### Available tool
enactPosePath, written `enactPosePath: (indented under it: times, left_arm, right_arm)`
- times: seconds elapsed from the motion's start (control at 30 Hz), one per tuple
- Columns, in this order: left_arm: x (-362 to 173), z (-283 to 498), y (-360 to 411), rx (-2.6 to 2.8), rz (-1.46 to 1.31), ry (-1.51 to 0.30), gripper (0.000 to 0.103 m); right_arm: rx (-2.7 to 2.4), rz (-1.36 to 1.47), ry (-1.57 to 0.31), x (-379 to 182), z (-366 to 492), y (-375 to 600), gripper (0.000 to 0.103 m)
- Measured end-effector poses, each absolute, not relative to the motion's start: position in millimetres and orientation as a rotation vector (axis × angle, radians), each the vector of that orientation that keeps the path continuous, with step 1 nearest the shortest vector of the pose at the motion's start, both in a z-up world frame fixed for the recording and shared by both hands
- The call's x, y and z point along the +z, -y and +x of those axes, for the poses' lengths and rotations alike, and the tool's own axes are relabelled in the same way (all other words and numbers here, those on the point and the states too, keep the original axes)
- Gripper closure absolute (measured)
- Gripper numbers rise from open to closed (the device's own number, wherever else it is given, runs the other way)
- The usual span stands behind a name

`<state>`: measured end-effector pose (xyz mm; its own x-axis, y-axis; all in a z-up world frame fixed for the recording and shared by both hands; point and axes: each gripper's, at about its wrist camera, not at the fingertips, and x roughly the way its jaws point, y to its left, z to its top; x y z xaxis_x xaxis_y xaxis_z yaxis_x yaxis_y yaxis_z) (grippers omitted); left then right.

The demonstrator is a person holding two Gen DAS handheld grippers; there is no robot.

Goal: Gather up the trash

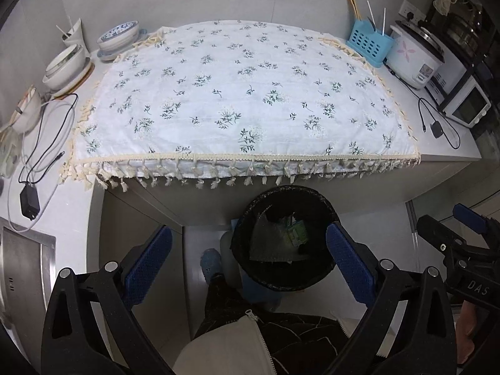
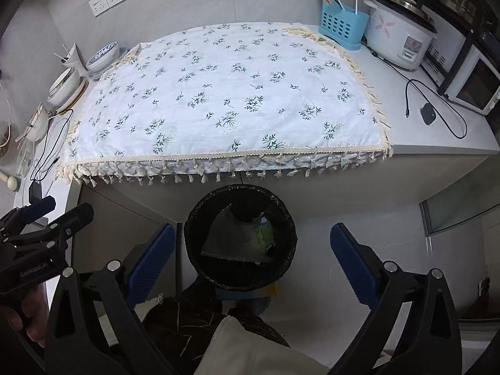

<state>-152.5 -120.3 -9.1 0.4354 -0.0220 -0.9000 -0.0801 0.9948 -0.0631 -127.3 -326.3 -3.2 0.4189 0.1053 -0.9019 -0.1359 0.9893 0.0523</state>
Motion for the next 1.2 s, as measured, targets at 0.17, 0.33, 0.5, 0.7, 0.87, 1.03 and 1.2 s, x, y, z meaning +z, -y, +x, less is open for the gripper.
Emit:
enactPosePath:
  times: [0.17,0.33,0.5,0.7,0.87,1.03,1.2]
  left_arm:
    - [-9.1,-152.6,118.8,0.041,-0.103,-1.120,0.006]
    - [-10.4,-152.0,120.4,0.036,-0.101,-1.125,0.006]
    - [-10.7,-151.5,123.8,0.035,-0.100,-1.126,0.006]
    - [-12.8,-150.9,125.7,0.036,-0.104,-1.133,0.006]
    - [-13.1,-151.5,127.1,0.038,-0.102,-1.132,0.006]
    - [-16.5,-150.6,125.9,0.039,-0.111,-1.147,0.006]
    - [-16.0,-150.8,126.2,0.037,-0.107,-1.143,0.006]
  right_arm:
    - [0.148,-0.035,-1.125,-3.9,-127.0,326.9,0.008]
    - [0.148,-0.046,-1.119,-2.7,-128.2,325.6,0.008]
    - [0.145,-0.054,-1.113,-1.4,-128.0,325.5,0.008]
    - [0.145,-0.054,-1.115,-1.7,-127.1,326.1,0.008]
    - [0.145,-0.053,-1.116,-1.9,-126.8,327.0,0.008]
    - [0.151,-0.055,-1.118,-3.5,-125.7,329.2,0.008]
    - [0.149,-0.056,-1.115,-3.5,-125.3,330.2,0.008]
